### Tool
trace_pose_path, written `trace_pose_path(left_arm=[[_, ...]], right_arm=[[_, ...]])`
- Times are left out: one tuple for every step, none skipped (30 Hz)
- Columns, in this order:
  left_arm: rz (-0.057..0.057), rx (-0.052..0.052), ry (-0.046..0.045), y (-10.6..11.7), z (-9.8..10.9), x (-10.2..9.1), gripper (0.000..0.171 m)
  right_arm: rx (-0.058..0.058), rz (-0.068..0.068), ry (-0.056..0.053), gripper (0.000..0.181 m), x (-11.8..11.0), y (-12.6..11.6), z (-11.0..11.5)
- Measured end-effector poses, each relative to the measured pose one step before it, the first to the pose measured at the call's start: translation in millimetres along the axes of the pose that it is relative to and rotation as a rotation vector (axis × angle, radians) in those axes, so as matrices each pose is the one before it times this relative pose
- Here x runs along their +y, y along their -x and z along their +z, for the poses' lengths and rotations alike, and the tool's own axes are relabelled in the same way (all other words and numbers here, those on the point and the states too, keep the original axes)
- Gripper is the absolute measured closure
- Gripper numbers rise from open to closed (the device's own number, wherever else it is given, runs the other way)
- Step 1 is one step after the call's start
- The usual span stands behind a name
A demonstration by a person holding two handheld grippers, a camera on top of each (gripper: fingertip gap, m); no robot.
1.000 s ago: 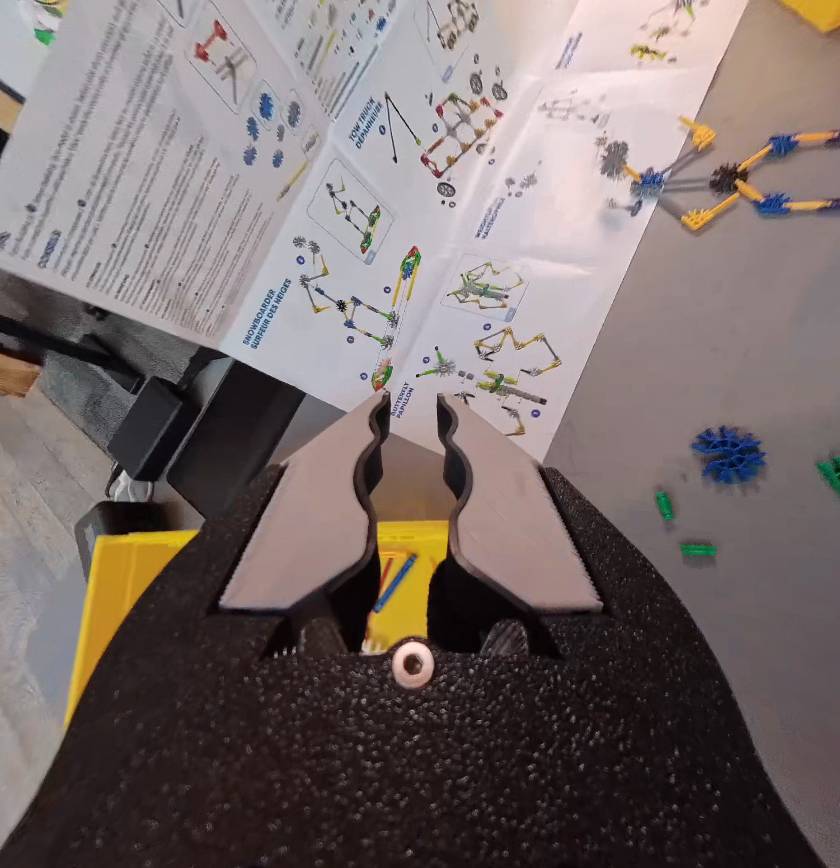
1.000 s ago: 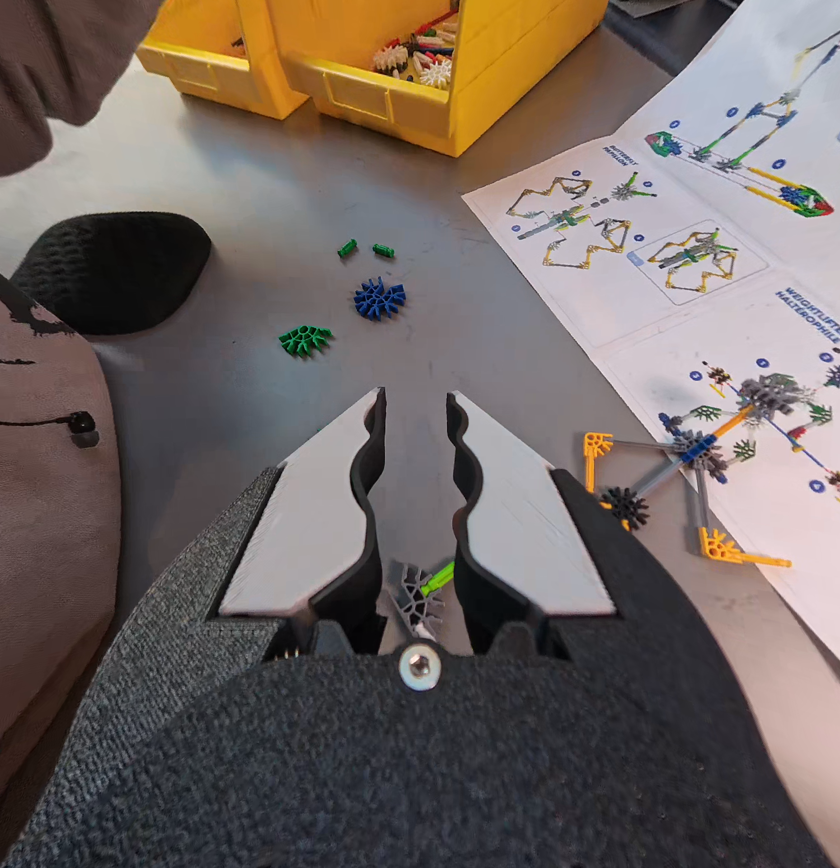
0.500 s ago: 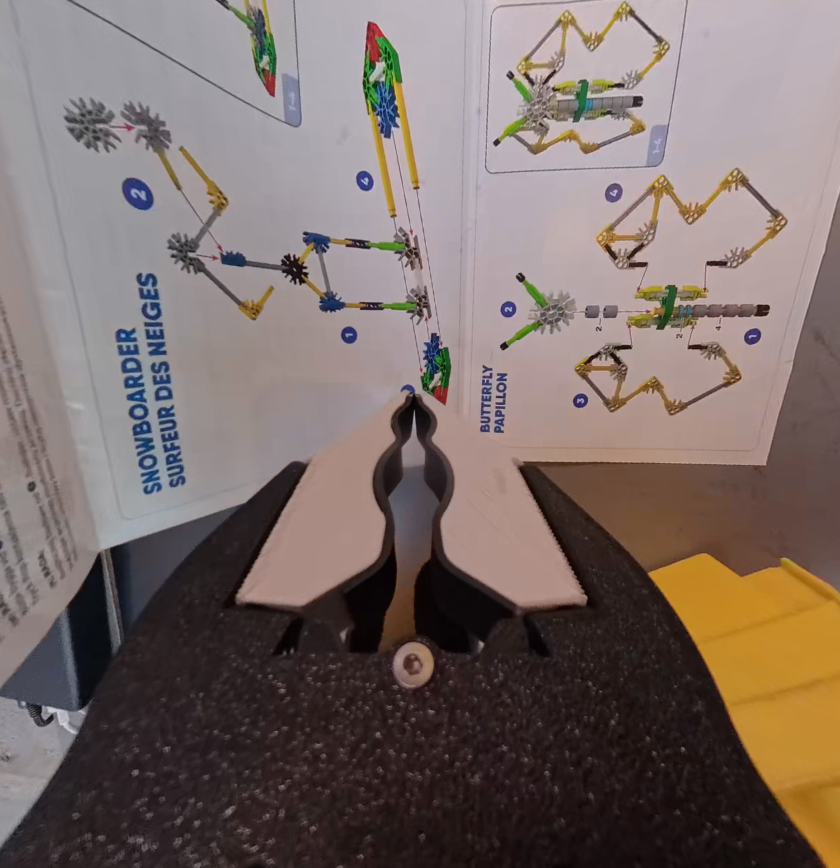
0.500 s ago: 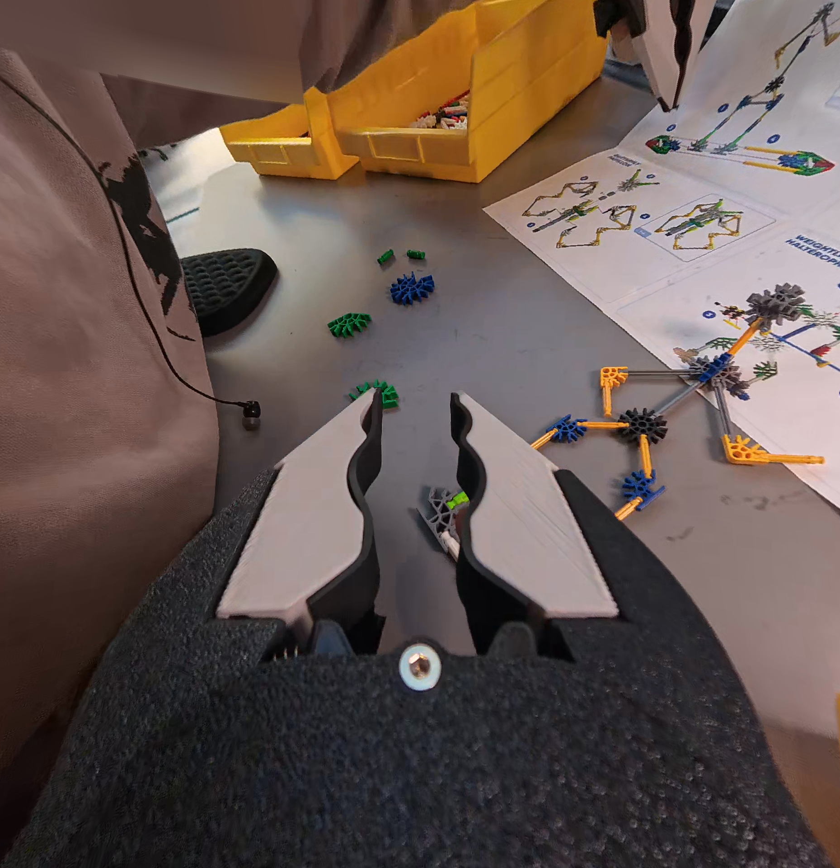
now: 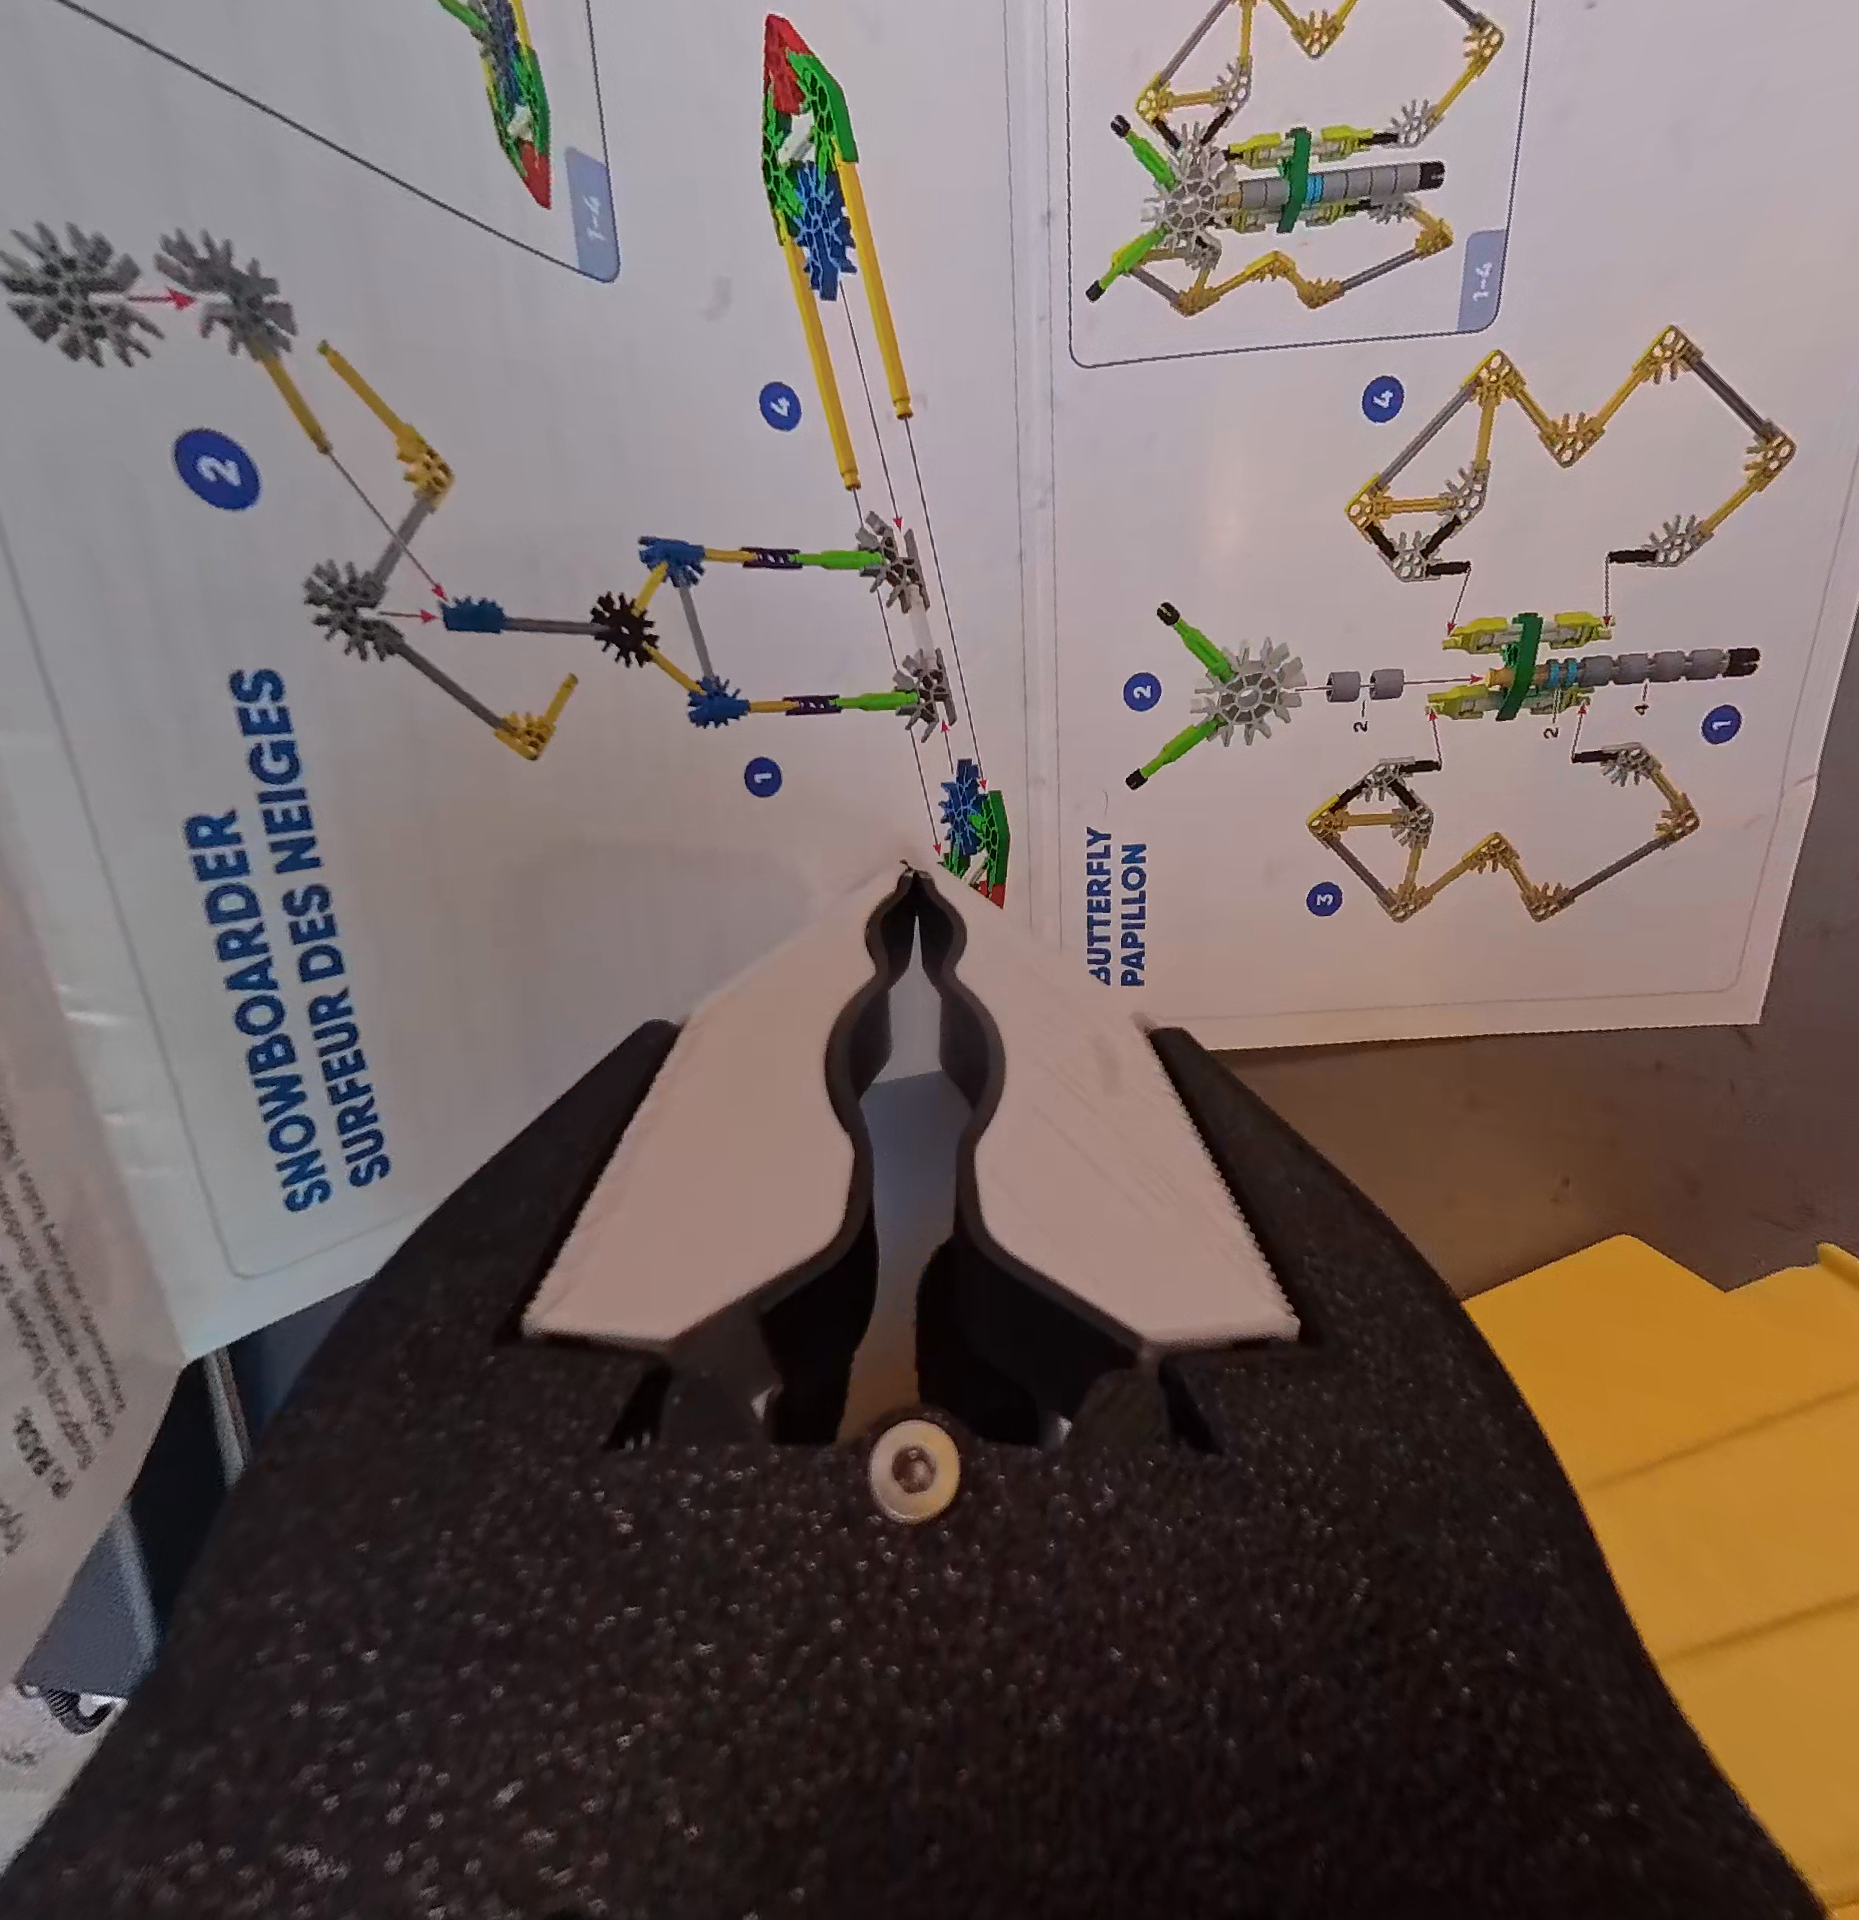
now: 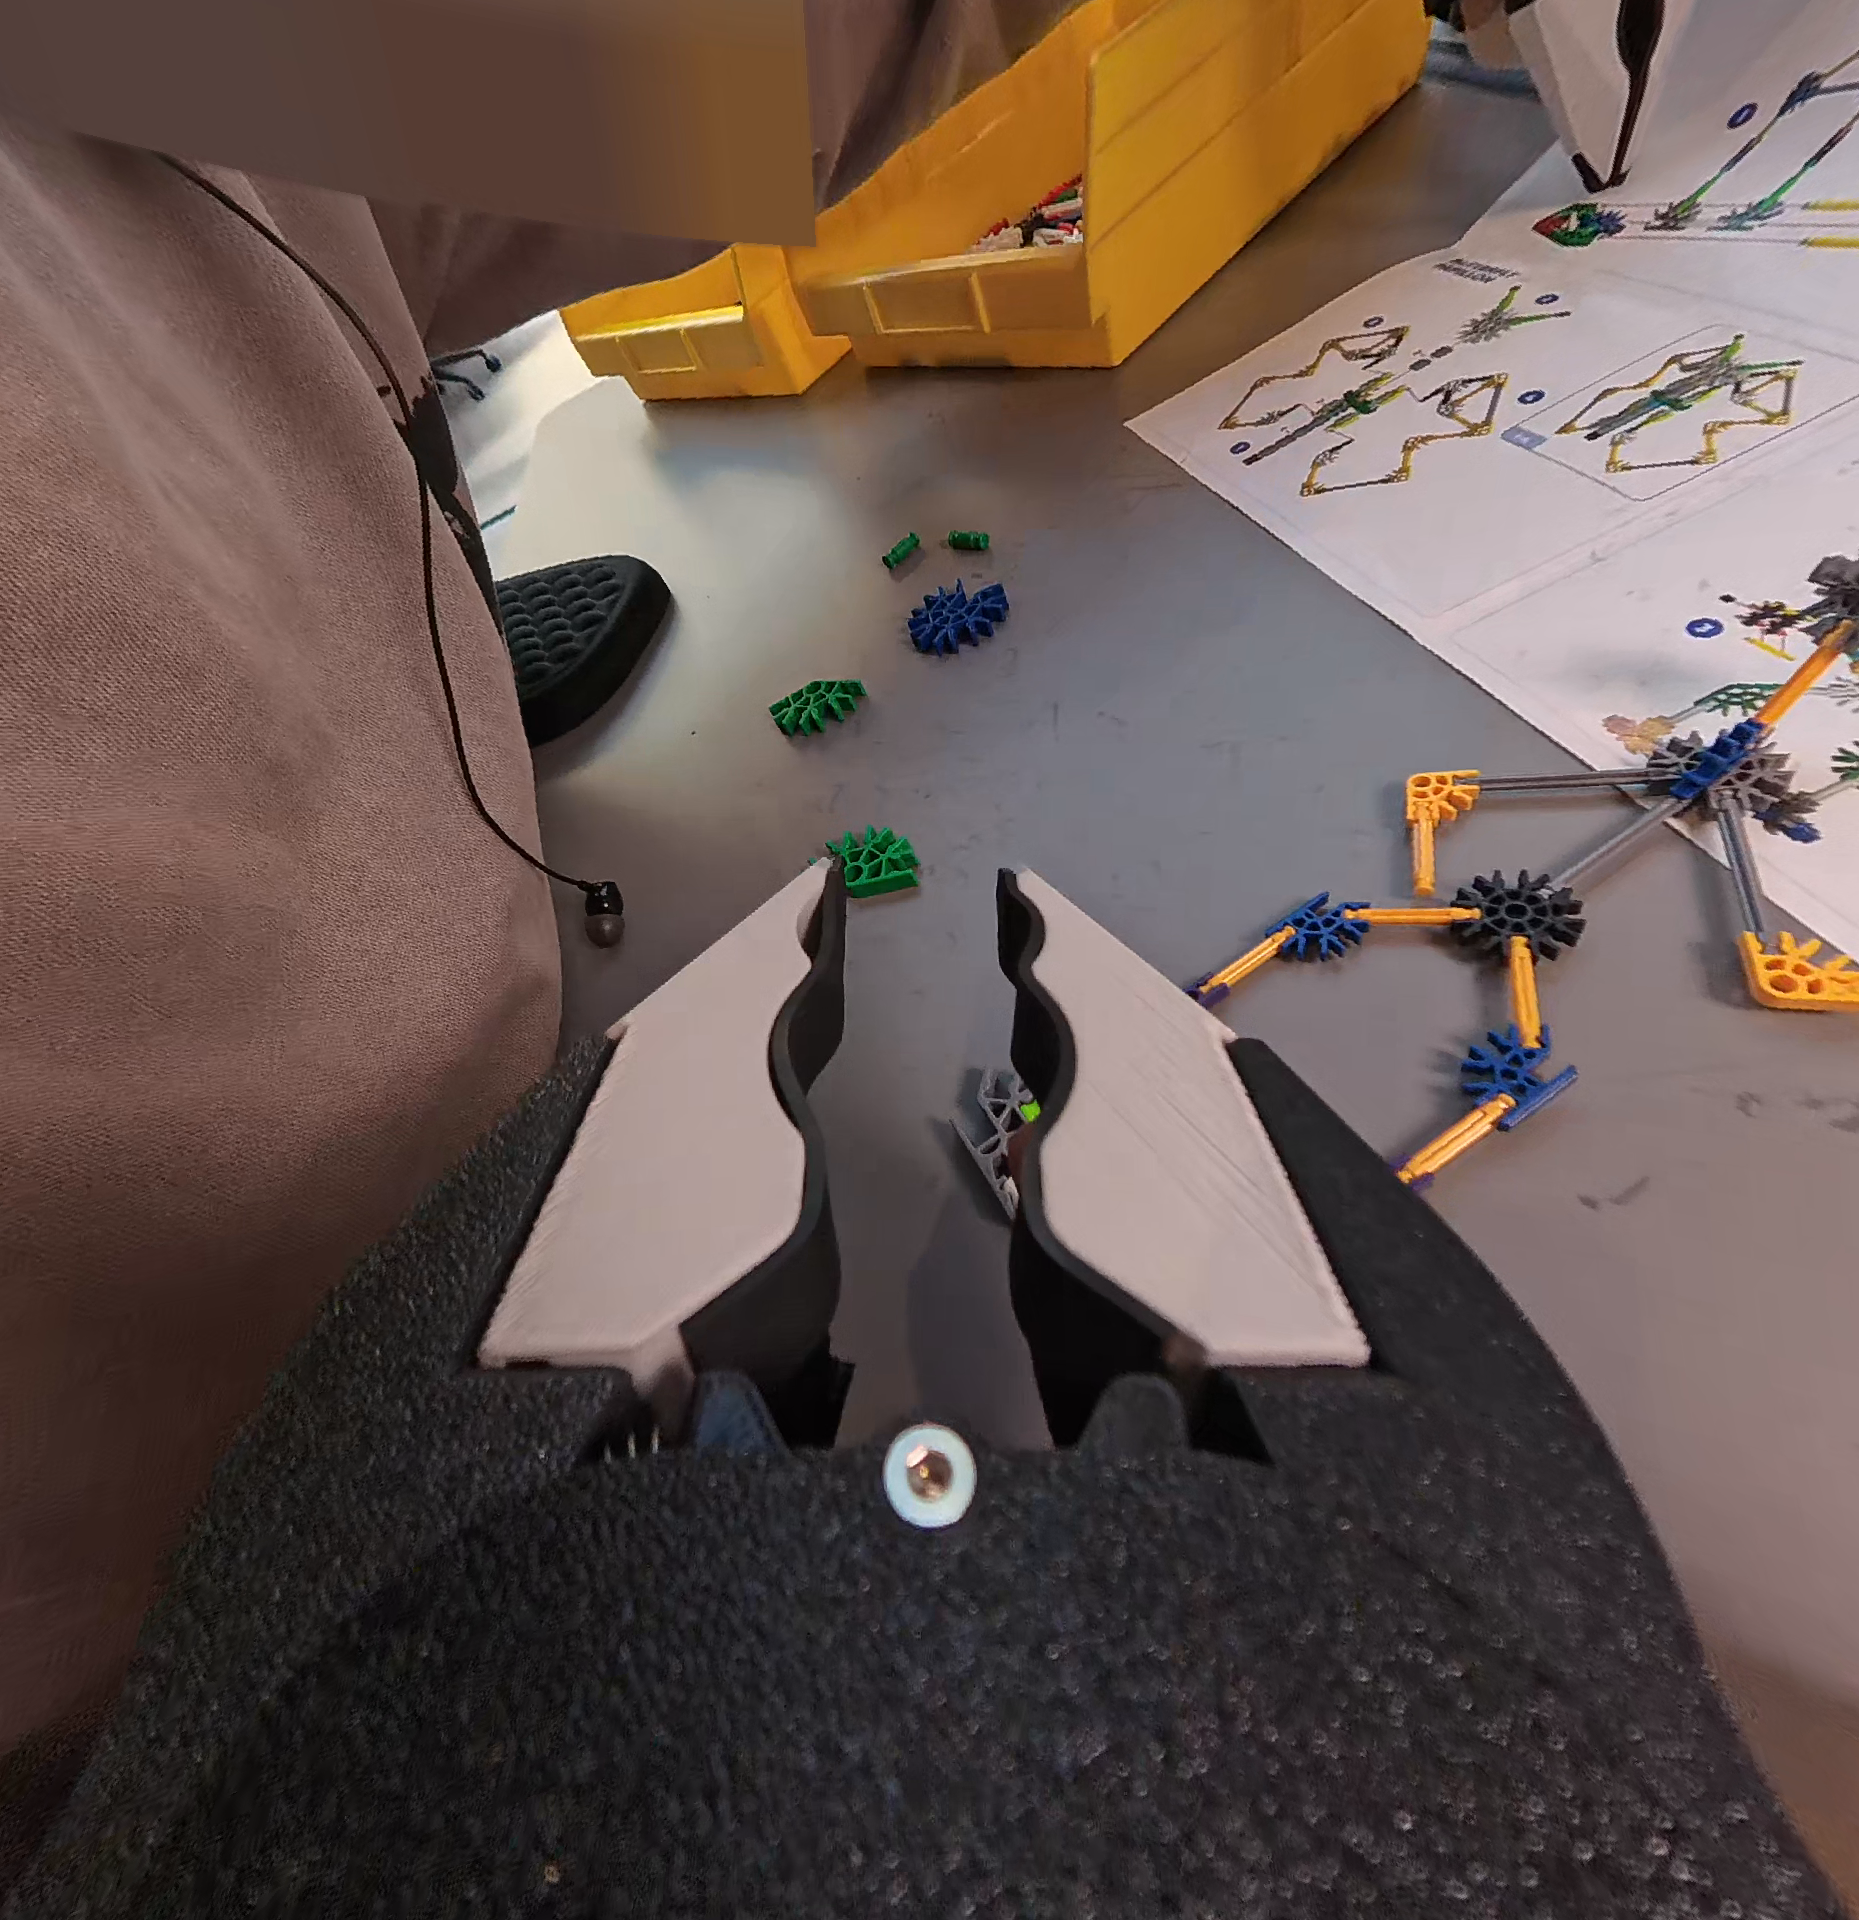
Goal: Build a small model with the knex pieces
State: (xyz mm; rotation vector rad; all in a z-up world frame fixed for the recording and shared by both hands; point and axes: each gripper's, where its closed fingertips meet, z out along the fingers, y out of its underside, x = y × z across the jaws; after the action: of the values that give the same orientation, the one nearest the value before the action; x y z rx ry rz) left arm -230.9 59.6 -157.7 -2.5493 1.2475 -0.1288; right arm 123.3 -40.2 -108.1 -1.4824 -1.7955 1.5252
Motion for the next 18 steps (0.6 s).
trace_pose_path(left_arm=[[0.0044,-0.0018,0.00369,-0.24,0.15,0.1,0.171],[0.0022,-0.0002,0.0031,-0.34,-0.24,0.06,0.171],[0.0015,-0.0008,0.00215,-0.24,-0.38,-0.05,0.171],[0.0012,-0.0018,-0.00005,-0.06,-0.48,-0.21,0.171],[-0.0001,0.0004,-0.00099,-0.31,-0.51,-0.35,0.171],[0.0,0.0017,-0.00016,-0.65,-0.19,-0.14,0.171],[0.0021,-0.0007,0.00189,-0.38,0.07,0.17,0.171],[0.0027,-0.0019,0.00313,-0.04,0.08,0.39,0.171],[0.0013,-0.0005,0.00208,-0.26,0.17,0.18,0.171],[-0.0001,-0.0001,0.0013,0.02,-0.05,0.05,0.171],[-0.0002,-0.0021,0.00042,0.37,-0.29,-0.08,0.171],[-0.0005,-0.0013,-0.00082,0.38,-0.2,-0.24,0.171],[-0.001,0.0007,0.00042,-0.12,-0.14,-0.27,0.171],[0.0008,-0.0001,0.00211,-0.11,0.05,-0.04,0.171],[0.0027,-0.0003,0.00186,-0.36,0.05,-0.14,0.171],[0.0025,0.0001,0.00265,-0.42,0.13,-0.13,0.171],[0.002,-0.0013,0.00335,-0.06,0.07,0.06,0.171],[0.0016,-0.002,0.00116,0.01,-0.11,-0.2,0.171]], right_arm=[[0.0002,0.0005,0.0023,0.154,0.58,-0.23,0.38],[-0.0006,0.0024,0.0022,0.154,0.52,-0.25,0.24],[0.0004,0.0023,0.0007,0.154,0.09,-0.34,0.11],[0.0005,0.0014,-0.0002,0.154,-0.06,-0.14,-0.08],[-0.0003,0.0004,-0.0008,0.154,-0.13,-0.02,0.01],[0.0002,0.0,-0.001,0.154,-0.1,-0.08,-0.06],[-0.0002,0.0002,-0.0004,0.154,-0.05,0.05,0.03],[-0.0009,0.0003,0.0004,0.154,0.01,0.1,0.05],[-0.0004,0.0003,0.0014,0.154,0.24,-0.02,0.26],[-0.0004,0.0007,0.0015,0.154,0.29,-0.04,0.12],[-0.0008,0.0012,0.001,0.154,0.21,-0.04,0.11],[-0.0004,0.001,0.0002,0.154,0.05,-0.03,0.05],[0.0002,0.0007,-0.0003,0.154,-0.06,-0.15,-0.08],[0.0003,0.0004,0.0003,0.154,0.13,-0.05,0.02],[0.0,0.0001,0.0007,0.154,0.13,-0.07,0.07],[0.0001,0.0002,0.0014,0.154,0.19,-0.04,0.15],[0.0,0.0003,0.0014,0.154,0.29,-0.05,0.18],[0.0001,0.0005,0.0012,0.154,0.31,0.0,0.12]])
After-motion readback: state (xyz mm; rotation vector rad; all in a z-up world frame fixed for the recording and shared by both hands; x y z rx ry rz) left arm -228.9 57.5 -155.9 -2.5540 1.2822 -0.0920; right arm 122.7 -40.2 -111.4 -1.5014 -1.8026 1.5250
